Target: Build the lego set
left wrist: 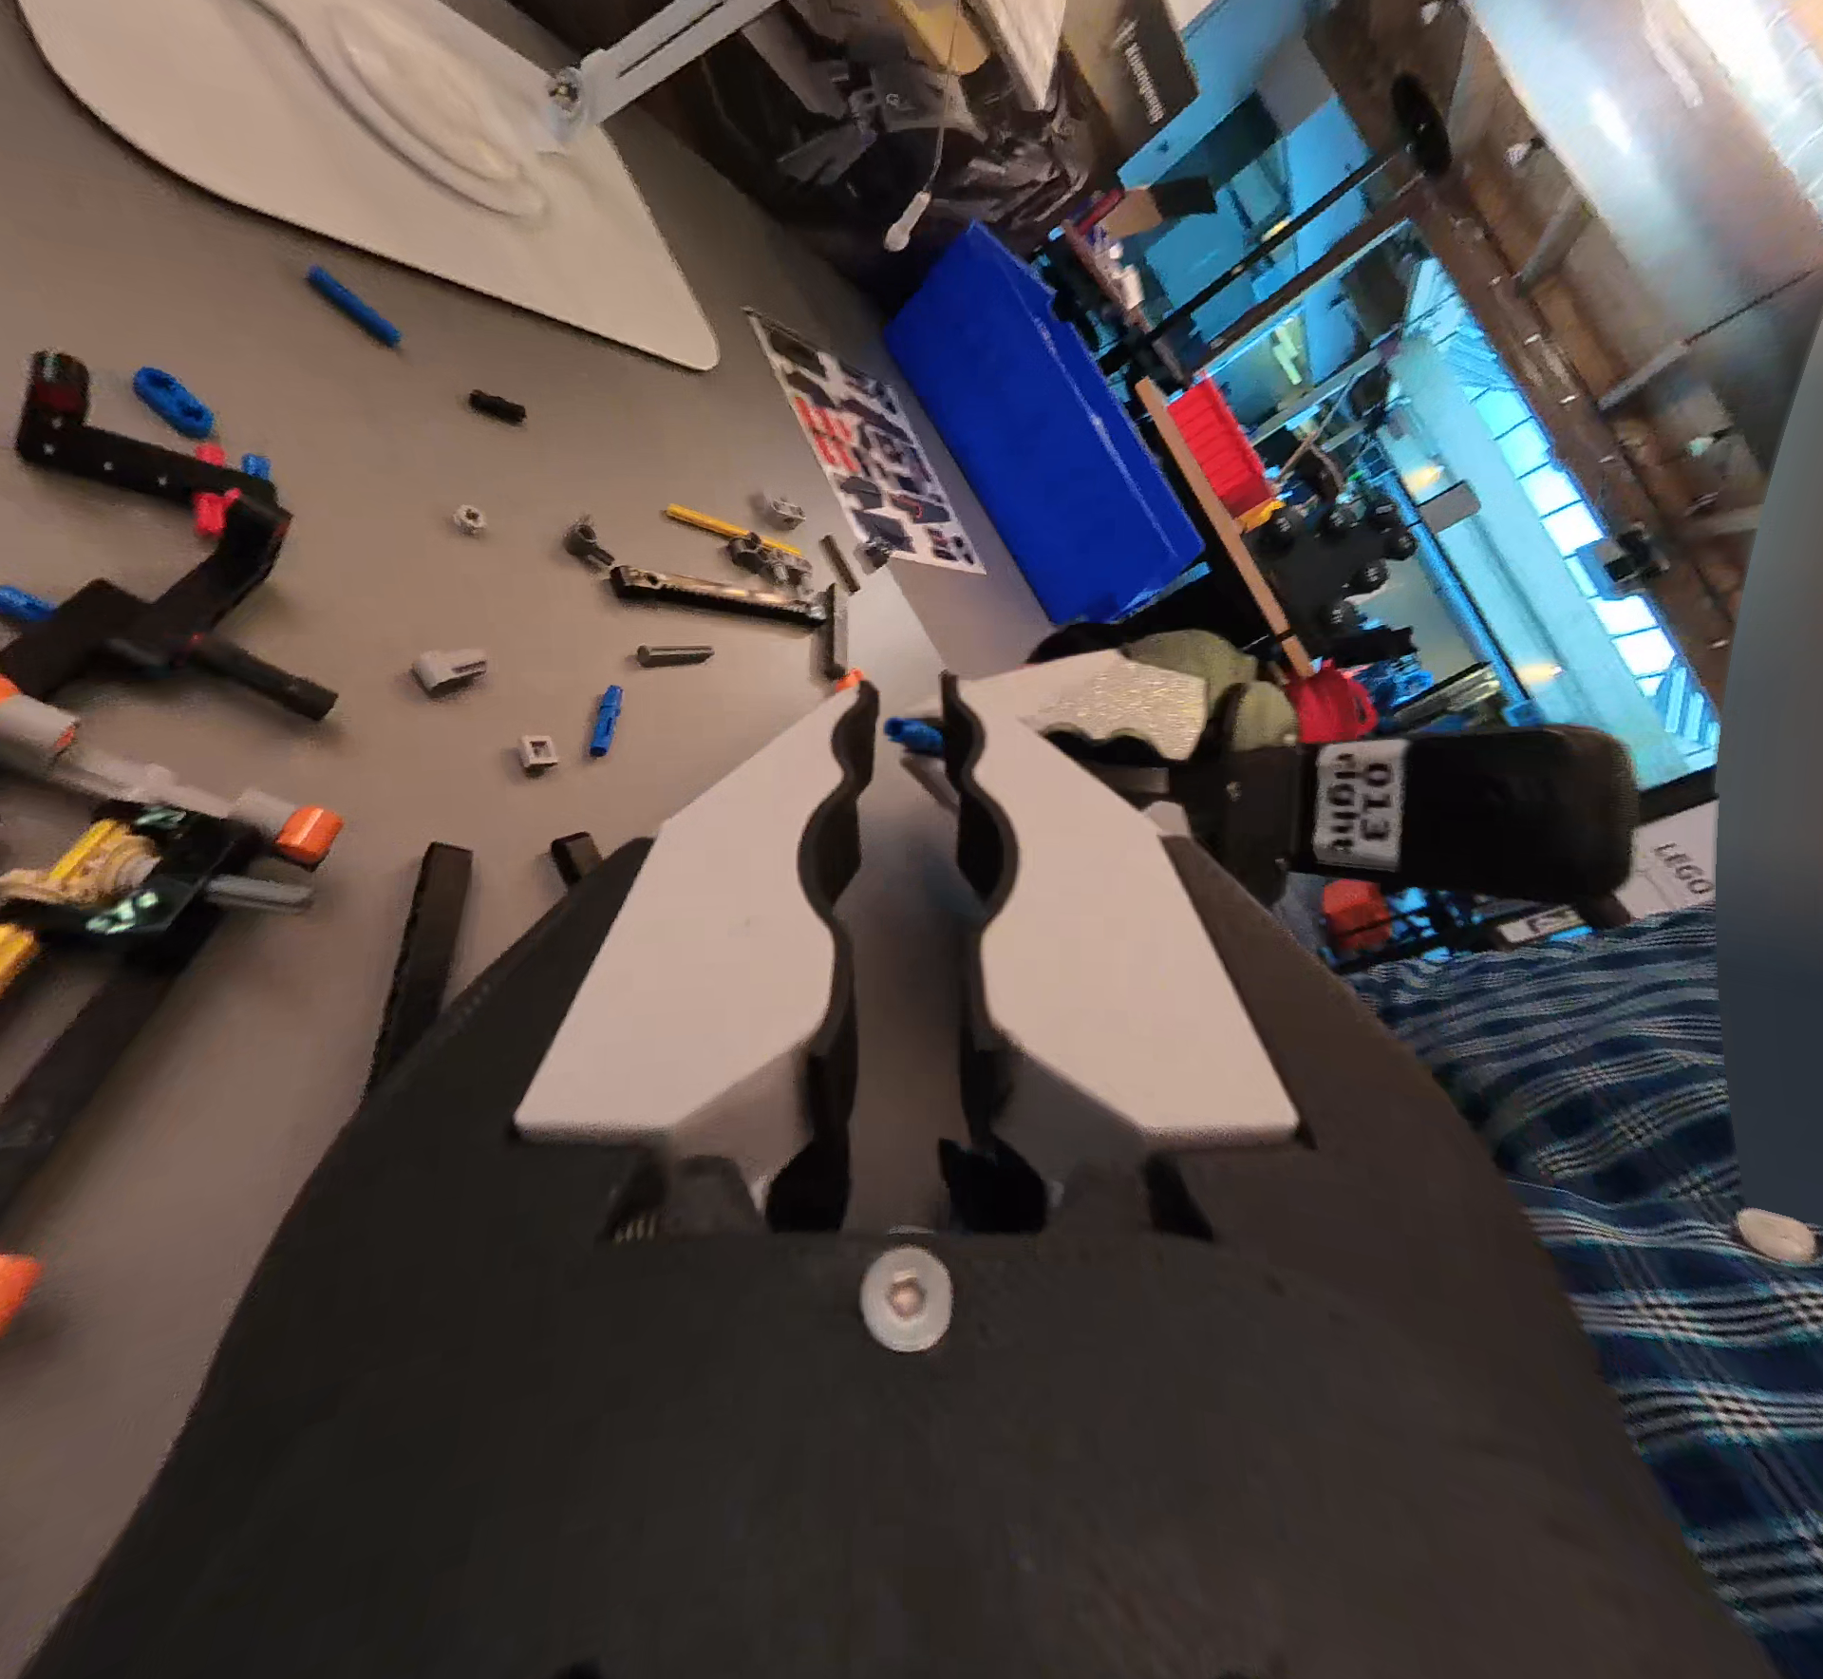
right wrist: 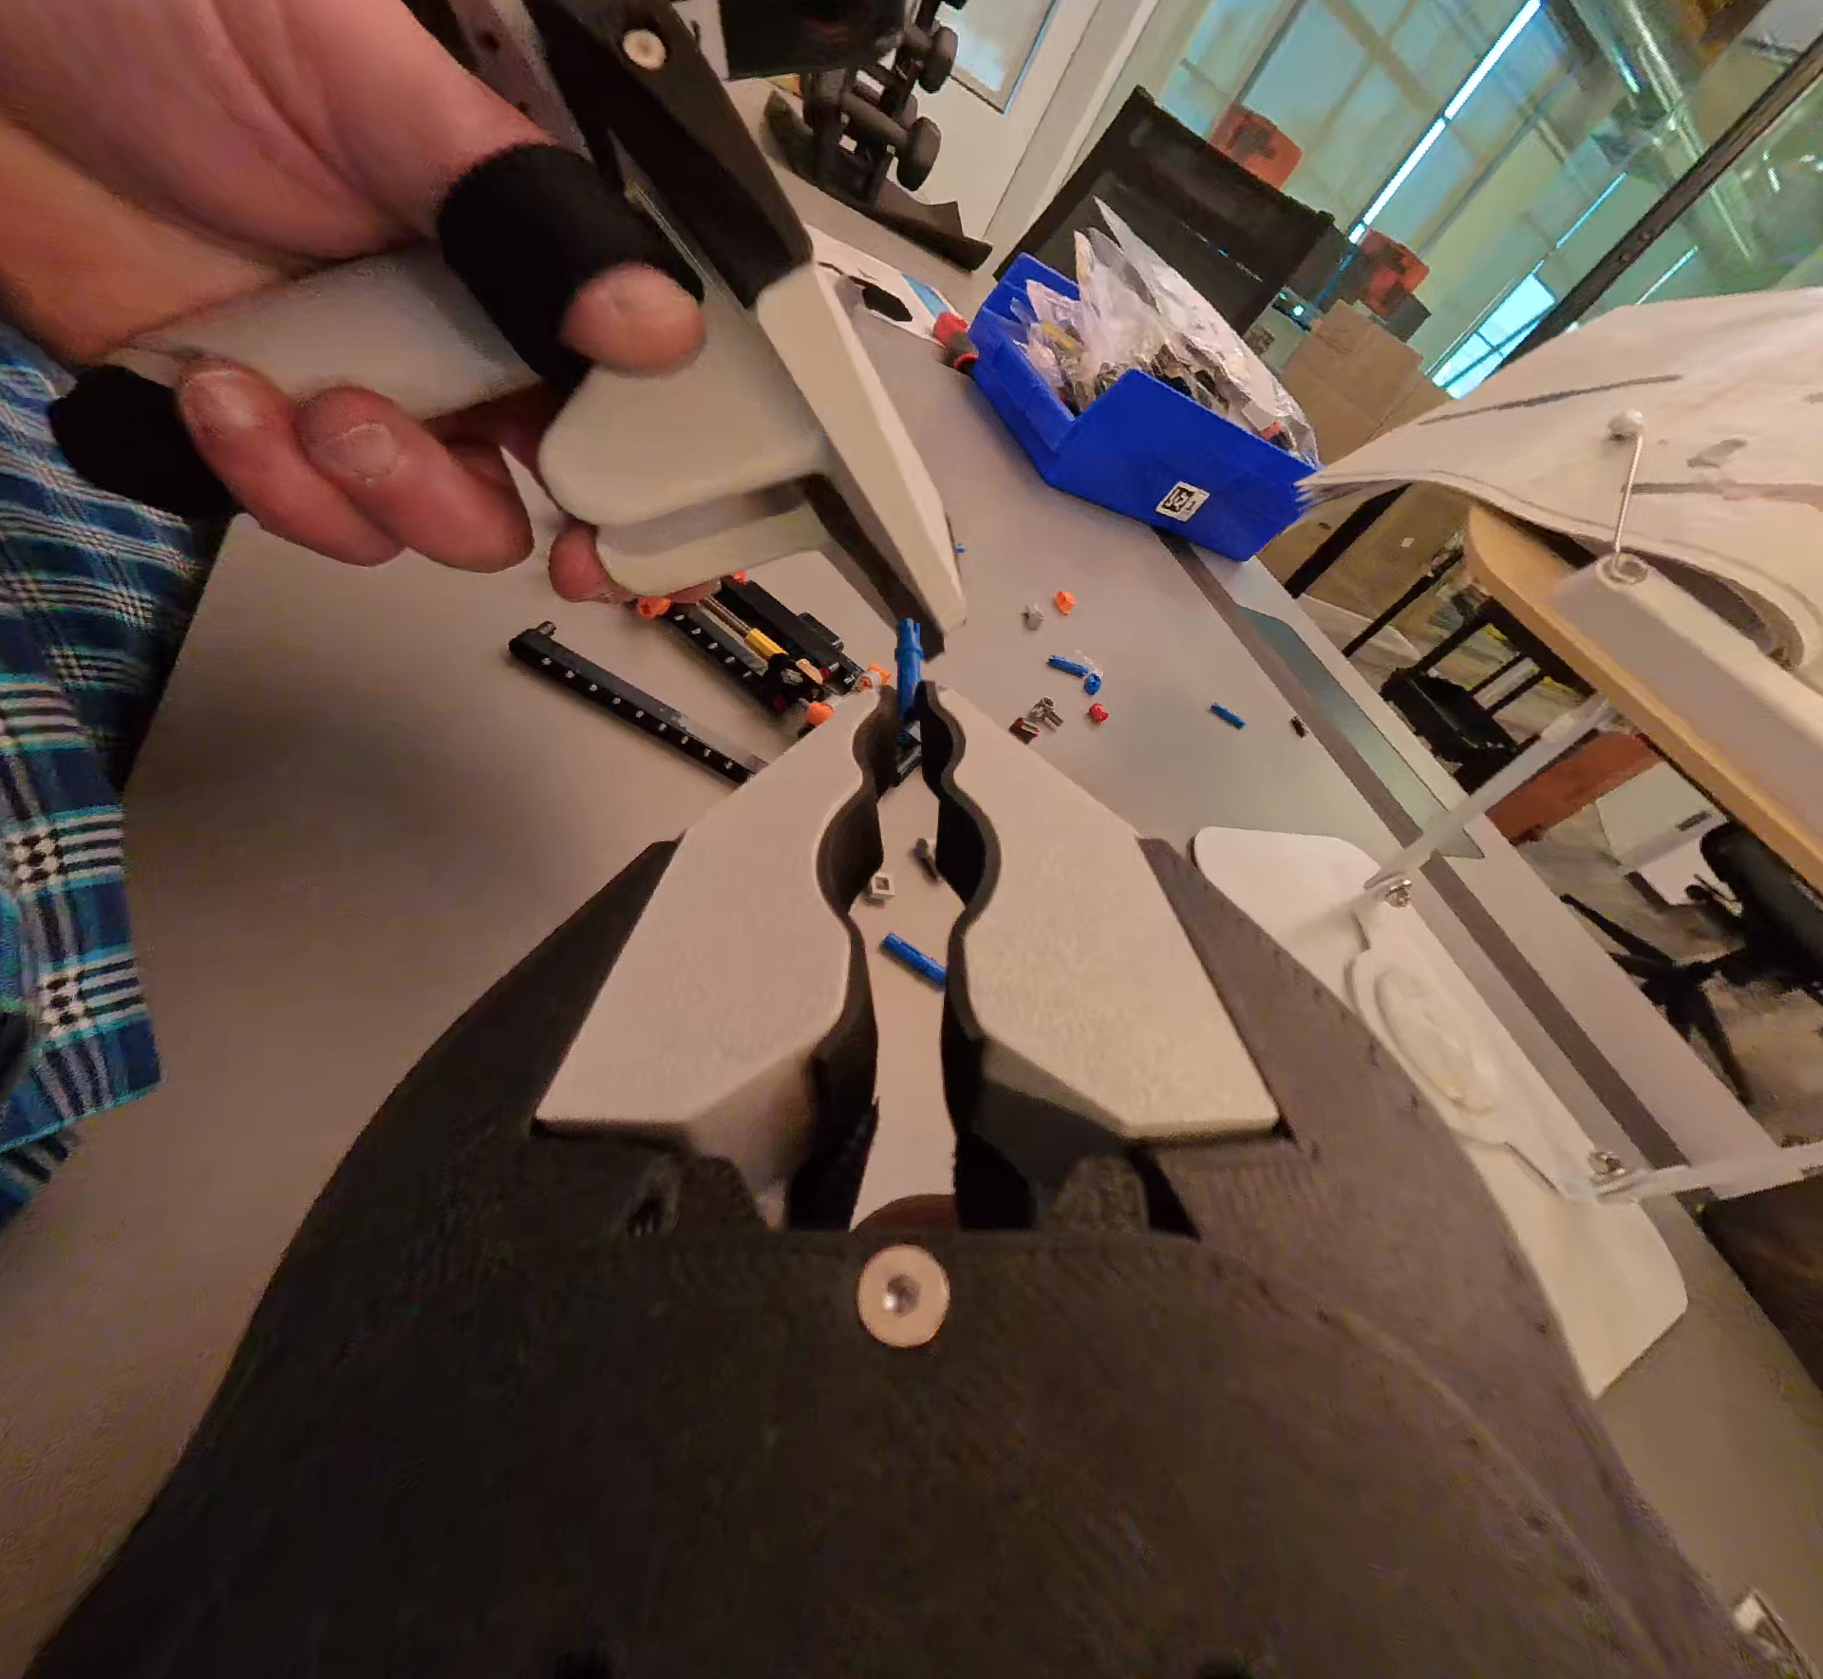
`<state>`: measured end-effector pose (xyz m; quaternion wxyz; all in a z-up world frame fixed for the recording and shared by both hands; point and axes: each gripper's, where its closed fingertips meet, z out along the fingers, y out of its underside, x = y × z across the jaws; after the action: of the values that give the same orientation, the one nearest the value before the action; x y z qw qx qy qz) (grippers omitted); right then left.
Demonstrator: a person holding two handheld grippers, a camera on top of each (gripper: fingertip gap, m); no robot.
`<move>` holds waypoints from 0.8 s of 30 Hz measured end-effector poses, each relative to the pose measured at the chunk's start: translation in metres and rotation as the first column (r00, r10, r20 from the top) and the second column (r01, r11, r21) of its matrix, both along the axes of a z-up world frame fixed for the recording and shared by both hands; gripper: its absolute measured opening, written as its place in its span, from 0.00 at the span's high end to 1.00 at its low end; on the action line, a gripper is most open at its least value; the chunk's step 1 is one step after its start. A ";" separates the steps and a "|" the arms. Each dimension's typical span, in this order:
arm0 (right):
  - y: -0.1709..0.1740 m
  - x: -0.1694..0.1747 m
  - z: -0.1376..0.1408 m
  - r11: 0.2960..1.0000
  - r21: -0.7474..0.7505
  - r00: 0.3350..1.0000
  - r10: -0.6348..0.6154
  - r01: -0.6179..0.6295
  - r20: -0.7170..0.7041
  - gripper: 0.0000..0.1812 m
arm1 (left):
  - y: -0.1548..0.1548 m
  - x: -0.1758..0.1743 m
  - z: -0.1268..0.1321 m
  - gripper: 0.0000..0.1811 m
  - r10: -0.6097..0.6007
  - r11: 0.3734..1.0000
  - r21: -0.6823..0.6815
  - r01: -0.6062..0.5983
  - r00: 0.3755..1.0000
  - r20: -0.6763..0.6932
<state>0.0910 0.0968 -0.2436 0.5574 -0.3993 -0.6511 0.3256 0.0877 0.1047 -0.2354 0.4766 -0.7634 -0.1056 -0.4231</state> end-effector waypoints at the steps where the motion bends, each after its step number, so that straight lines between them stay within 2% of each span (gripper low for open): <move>1: -0.001 0.000 0.000 1.000 0.008 1.000 0.006 -0.006 0.001 1.00 | 0.000 -0.001 -0.003 0.97 0.003 1.000 -0.013 -0.003 1.000 -0.002; 2: -0.002 0.000 0.000 1.000 0.002 1.000 0.012 -0.012 0.000 1.00 | 0.000 -0.002 -0.004 1.00 0.005 1.000 -0.014 -0.004 1.000 0.029; 6: -0.003 0.000 -0.001 1.000 -0.016 1.000 0.020 -0.019 0.002 1.00 | -0.001 -0.003 -0.005 1.00 -0.001 1.000 -0.025 0.003 0.995 0.100; 10: 0.001 0.000 -0.001 0.999 -0.043 1.000 0.016 -0.016 -0.003 1.00 | -0.005 0.000 -0.001 0.88 -0.043 0.999 -0.017 0.047 0.982 0.183; 11: 0.000 0.000 -0.001 0.999 -0.047 1.000 0.018 -0.018 -0.003 1.00 | -0.006 0.002 -0.001 0.88 -0.052 0.998 -0.019 0.057 0.979 0.199; 15: -0.003 0.000 -0.002 0.999 -0.021 1.000 0.026 -0.026 0.004 0.99 | -0.005 0.006 -0.006 0.97 -0.060 0.997 -0.032 0.067 0.982 0.180; 24: -0.006 0.001 0.000 0.999 -0.015 0.999 0.044 -0.044 -0.004 0.98 | -0.007 0.006 -0.006 0.98 -0.065 0.996 -0.042 0.076 0.972 0.226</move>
<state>0.0919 0.0909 -0.2432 0.5481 -0.3887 -0.6561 0.3435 0.0938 0.0979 -0.2410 0.4269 -0.7257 -0.1420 -0.5205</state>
